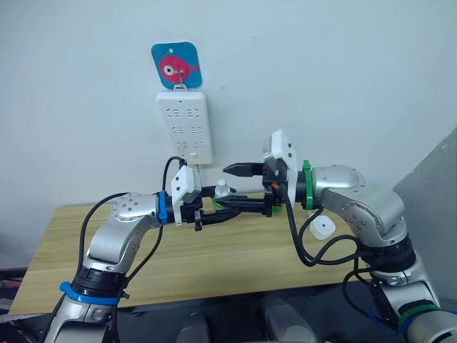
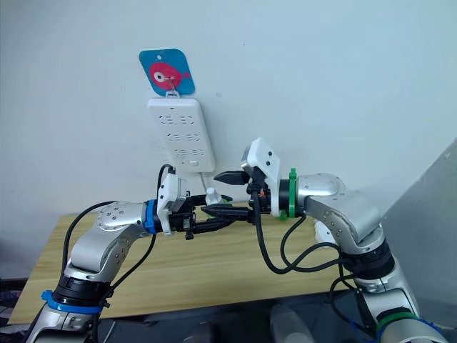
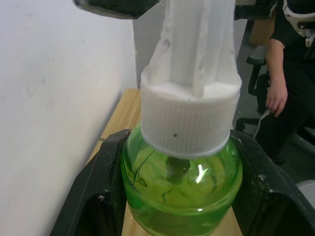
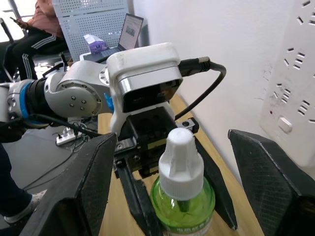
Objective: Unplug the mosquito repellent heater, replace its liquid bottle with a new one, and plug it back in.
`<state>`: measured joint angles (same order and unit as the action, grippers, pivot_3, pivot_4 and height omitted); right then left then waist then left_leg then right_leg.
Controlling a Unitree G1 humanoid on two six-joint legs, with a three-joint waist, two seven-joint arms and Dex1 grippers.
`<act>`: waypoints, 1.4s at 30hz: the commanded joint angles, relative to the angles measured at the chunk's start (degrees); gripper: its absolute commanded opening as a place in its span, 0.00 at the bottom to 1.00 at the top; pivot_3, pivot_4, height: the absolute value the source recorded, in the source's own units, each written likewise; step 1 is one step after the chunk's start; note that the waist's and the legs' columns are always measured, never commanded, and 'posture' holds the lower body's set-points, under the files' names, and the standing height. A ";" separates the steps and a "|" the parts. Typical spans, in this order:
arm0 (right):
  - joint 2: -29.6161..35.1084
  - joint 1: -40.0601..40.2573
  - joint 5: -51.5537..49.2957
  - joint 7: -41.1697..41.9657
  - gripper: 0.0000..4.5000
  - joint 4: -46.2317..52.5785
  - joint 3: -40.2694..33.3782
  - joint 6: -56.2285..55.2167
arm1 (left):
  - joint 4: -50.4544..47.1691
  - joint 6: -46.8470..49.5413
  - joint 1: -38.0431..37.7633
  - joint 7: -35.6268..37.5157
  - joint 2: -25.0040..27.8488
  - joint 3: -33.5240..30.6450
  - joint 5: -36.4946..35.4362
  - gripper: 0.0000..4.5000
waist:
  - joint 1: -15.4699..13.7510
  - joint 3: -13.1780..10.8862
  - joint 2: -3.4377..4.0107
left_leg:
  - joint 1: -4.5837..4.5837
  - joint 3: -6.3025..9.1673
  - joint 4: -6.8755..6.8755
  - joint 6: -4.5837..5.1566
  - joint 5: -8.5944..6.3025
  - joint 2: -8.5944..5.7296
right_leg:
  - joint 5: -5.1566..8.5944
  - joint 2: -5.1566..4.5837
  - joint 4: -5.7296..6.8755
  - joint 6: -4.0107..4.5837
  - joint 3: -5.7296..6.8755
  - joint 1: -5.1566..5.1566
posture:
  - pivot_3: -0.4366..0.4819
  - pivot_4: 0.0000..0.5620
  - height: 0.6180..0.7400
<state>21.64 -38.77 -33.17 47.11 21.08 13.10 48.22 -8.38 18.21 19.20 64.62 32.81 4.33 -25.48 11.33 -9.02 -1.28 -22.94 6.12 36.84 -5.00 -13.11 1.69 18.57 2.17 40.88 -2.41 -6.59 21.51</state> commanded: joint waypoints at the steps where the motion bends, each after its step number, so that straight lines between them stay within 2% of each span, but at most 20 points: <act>1: -0.48 -1.43 -0.25 0.39 0.70 0.00 0.33 -0.67 | -1.86 -0.50 0.38 0.13 0.20 -0.20 -0.52 0.51 | -0.04 0.00 0.00 | 0.00 0.00 -0.01 0.00 0.00 0.00 | 0.00 0.00 0.00 0.00 0.00 0.00 | 0.28 0.14 1.00; 7: -0.26 -1.88 0.62 1.34 0.20 -0.97 1.55 -1.60 | -1.92 -0.32 0.61 -0.05 0.12 -0.16 -0.50 0.51 | -0.07 0.00 0.00 | 0.00 0.00 0.00 0.00 0.00 0.00 | 0.00 0.00 0.00 0.00 0.00 0.00 | 0.29 0.14 1.00; 9: -0.28 -2.07 0.77 1.45 0.07 -1.09 1.67 -2.03 | -1.91 -0.29 0.62 -0.06 0.10 -0.14 -0.52 0.51 | -0.07 0.00 0.00 | 0.00 0.00 0.00 0.00 0.00 0.00 | 0.00 0.00 0.00 0.00 -0.01 0.00 | 0.29 0.14 1.00; 13: -0.67 -2.84 0.72 1.43 0.07 -0.83 0.57 -3.77 | -1.78 -0.58 0.19 0.08 0.29 -0.10 -0.40 0.51 | -0.08 0.00 0.00 | 0.00 0.00 -0.01 0.00 0.00 0.00 | 0.00 0.00 0.00 0.00 0.00 0.00 | 0.29 0.15 1.00; 23: 1.98 -5.10 -3.88 -2.71 0.07 2.88 -9.23 -2.07 | 1.83 -1.74 -3.67 -1.64 0.63 -0.64 1.99 0.51 | -0.07 -0.03 0.04 | 0.00 0.00 -0.04 0.00 0.00 0.00 | 0.00 0.00 -0.02 0.00 0.00 0.00 | 0.27 0.18 1.00; 26: 3.30 1.34 -0.79 -7.11 0.07 3.85 -10.23 -3.44 | 3.37 -4.10 -5.60 -2.12 1.15 -0.91 3.72 0.51 | -0.13 -0.02 0.03 | 0.00 -0.01 -0.05 0.01 0.00 0.01 | 0.01 0.00 -0.03 0.01 -0.01 0.00 | 0.28 0.20 1.00; 31: 3.30 19.38 9.41 -13.36 0.07 4.28 -7.16 -12.85 | 1.51 -4.74 -9.61 -2.48 2.54 -1.69 3.88 0.51 | -0.41 -0.16 0.11 | -0.07 -0.09 -0.22 0.00 -0.01 -0.02 | 0.04 -0.05 -0.15 -0.02 -0.09 0.11 | 0.28 0.23 1.00; 33: 2.47 25.50 14.83 -15.03 0.07 1.25 -4.67 -20.09 | 0.16 -4.65 -11.42 -2.58 3.31 -1.83 3.72 0.51 | -0.30 -0.17 0.13 | -0.10 -0.26 -0.31 0.00 -0.01 -0.01 | 0.04 -0.05 -0.13 -0.02 -0.25 0.25 | 0.28 0.23 1.00; 36: -1.18 29.81 20.54 -18.23 0.07 -6.03 -2.68 -29.79 | -1.31 -4.19 -13.28 -3.18 4.15 -2.40 3.41 0.51 | 0.02 -0.24 0.12 | 0.03 -0.49 -0.44 0.01 -0.01 0.05 | 0.04 -0.02 -0.14 -0.03 -0.42 0.26 | 0.28 0.25 1.00; 42: -7.14 28.70 28.96 -23.06 0.07 -27.07 -1.33 -46.67 | -5.30 -2.37 -16.16 -3.55 6.10 -3.33 2.48 0.51 | -0.21 -0.73 0.00 | 0.16 -0.67 -0.45 0.03 0.02 0.07 | 0.04 0.01 -0.12 -0.03 -0.59 0.23 | 0.31 0.29 1.00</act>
<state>15.31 -8.62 -6.55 25.82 -1.31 12.08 7.11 -10.62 15.44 3.21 61.26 38.24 2.56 -21.69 11.12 -9.75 -1.28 -22.77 5.42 36.39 -4.96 -13.09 1.76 18.61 2.18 40.76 -2.44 -7.21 21.74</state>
